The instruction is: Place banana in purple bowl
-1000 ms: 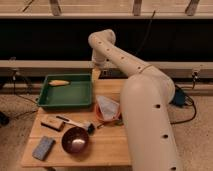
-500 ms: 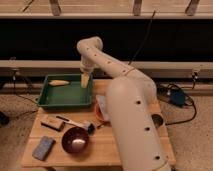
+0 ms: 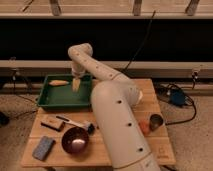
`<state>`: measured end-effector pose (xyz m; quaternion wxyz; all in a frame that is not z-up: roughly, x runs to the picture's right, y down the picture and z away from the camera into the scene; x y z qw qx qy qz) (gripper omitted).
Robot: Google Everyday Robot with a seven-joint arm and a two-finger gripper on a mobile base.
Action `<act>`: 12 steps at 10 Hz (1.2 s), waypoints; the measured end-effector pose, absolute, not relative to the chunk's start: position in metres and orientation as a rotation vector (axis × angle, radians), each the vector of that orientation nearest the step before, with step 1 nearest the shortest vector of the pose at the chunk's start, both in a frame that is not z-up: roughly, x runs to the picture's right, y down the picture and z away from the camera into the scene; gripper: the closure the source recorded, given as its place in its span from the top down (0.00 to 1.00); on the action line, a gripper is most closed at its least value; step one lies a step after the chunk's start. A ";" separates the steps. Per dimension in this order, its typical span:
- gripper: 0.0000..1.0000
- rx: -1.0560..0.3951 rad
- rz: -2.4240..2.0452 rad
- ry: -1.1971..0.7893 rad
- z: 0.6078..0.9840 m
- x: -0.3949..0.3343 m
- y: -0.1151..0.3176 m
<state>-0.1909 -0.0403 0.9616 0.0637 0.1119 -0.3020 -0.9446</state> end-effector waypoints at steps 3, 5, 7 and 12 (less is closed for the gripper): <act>0.80 0.350 -2.854 -0.922 0.970 -0.201 -0.037; 0.80 0.348 -2.853 -0.921 0.970 -0.199 -0.038; 0.80 0.349 -2.854 -0.922 0.970 -0.200 -0.037; 0.80 0.429 -2.809 -0.880 0.984 -0.200 -0.035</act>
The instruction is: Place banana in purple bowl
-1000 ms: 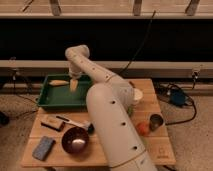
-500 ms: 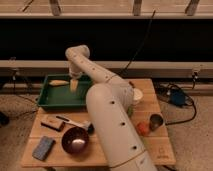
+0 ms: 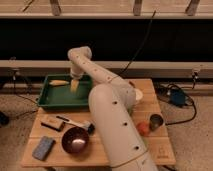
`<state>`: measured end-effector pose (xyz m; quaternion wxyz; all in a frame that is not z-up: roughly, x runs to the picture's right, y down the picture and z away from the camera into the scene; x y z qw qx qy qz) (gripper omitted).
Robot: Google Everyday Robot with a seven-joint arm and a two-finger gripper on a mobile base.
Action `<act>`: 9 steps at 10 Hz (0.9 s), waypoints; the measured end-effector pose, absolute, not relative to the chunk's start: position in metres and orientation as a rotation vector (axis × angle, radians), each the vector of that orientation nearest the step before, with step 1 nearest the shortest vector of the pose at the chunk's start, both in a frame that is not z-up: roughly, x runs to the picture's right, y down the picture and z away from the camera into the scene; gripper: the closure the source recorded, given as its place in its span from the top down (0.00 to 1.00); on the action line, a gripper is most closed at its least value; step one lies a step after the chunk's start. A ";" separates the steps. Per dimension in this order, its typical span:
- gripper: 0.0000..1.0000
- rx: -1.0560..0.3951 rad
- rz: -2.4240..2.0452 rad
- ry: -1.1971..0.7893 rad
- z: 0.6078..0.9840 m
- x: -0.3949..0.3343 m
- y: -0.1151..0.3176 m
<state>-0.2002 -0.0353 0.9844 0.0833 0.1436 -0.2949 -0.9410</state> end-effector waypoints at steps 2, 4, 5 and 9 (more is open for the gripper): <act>0.80 0.494 -2.792 -0.876 0.992 -0.221 -0.031; 0.80 0.563 -2.770 -0.885 1.002 -0.247 -0.026; 0.80 0.584 -2.762 -0.887 1.004 -0.252 -0.027; 0.80 0.648 -2.756 -0.901 1.012 -0.278 -0.029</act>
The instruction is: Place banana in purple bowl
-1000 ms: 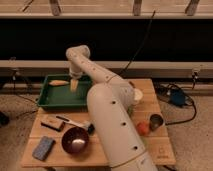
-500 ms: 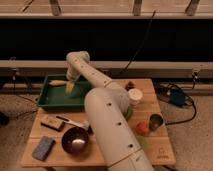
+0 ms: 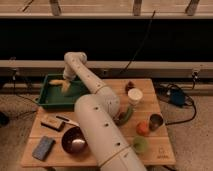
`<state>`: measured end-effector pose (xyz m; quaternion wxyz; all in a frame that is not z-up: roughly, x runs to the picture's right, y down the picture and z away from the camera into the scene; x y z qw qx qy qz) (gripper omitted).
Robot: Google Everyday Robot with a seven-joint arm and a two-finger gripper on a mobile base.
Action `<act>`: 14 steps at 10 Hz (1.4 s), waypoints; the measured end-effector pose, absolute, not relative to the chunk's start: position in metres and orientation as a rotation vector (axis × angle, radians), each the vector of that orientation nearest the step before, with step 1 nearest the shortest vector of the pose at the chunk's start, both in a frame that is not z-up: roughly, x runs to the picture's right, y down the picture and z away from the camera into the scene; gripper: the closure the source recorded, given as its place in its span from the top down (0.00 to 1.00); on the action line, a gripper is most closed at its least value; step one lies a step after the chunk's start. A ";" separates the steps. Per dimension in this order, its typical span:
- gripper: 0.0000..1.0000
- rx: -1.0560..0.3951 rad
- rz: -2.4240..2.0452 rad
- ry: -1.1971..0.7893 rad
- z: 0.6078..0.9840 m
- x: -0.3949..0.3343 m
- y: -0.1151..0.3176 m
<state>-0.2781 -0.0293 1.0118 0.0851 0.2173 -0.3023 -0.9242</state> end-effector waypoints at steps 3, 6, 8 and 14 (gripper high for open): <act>0.80 0.651 -2.756 -0.900 1.013 -0.278 -0.030; 0.80 0.650 -2.756 -0.900 1.013 -0.277 -0.030; 0.80 0.650 -2.756 -0.900 1.013 -0.278 -0.030; 0.80 0.762 -2.807 -0.943 1.010 -0.325 -0.004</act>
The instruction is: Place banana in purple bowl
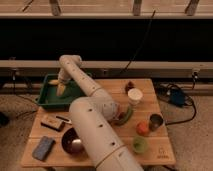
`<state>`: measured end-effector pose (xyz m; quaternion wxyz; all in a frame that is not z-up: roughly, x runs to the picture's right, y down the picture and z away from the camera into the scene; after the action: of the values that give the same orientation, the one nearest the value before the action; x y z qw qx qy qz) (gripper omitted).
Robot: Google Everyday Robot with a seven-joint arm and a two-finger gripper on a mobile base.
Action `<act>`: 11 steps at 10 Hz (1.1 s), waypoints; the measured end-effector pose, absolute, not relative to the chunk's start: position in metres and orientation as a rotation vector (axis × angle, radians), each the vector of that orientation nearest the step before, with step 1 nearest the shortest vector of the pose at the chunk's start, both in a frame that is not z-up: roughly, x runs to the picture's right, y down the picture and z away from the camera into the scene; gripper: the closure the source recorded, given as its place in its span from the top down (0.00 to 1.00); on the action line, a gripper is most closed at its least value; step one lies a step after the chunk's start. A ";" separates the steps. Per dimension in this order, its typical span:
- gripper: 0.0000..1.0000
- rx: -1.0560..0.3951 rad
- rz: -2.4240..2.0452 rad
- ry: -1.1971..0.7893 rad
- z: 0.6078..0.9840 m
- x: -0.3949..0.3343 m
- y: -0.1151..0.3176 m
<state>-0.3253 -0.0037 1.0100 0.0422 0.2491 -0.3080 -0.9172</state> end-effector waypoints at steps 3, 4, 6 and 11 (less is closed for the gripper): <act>0.80 0.798 -2.821 -0.939 1.009 -0.338 0.003; 0.80 0.800 -2.823 -0.937 1.010 -0.339 0.003; 0.80 0.797 -2.825 -0.929 1.013 -0.339 0.002; 0.43 0.767 -2.817 -0.921 1.012 -0.327 -0.003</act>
<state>-0.3270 -0.0034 1.0120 0.0402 0.2502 -0.3008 -0.9194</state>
